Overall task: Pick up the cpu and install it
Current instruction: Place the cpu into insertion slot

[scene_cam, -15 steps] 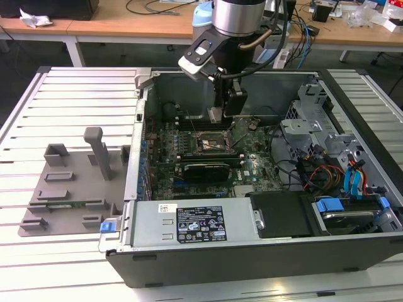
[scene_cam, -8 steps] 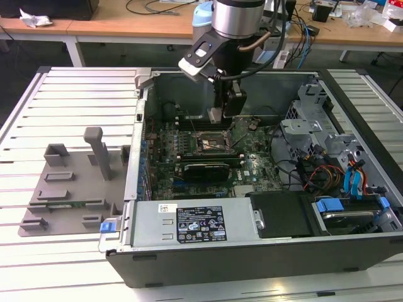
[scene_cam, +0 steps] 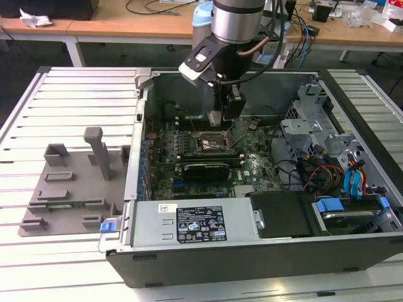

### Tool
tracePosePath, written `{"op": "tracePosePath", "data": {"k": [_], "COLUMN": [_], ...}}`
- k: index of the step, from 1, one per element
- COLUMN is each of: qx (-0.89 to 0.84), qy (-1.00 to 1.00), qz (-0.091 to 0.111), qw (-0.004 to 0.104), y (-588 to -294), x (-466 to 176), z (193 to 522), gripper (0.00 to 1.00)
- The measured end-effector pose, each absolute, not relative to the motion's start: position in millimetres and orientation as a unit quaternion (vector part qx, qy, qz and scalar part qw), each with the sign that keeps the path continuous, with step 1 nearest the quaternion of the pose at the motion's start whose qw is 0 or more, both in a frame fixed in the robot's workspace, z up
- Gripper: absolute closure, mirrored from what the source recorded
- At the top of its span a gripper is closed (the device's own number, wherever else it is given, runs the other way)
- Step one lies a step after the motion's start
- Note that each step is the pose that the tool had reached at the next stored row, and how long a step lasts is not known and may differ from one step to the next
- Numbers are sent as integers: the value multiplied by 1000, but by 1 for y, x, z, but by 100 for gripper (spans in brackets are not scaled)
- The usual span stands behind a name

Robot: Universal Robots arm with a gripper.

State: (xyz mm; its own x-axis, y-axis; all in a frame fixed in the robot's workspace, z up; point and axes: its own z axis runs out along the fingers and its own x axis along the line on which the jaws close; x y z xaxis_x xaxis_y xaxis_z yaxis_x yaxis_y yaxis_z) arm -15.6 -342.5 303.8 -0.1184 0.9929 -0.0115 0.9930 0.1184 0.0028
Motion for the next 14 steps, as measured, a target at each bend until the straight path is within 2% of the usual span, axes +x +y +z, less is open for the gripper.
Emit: {"op": "tracePosePath", "data": {"k": [14], "qx": [664], "qy": [748], "qz": [-3], "qw": [5], "y": [-342], "x": [-16], "z": [291], "gripper": [45]}}
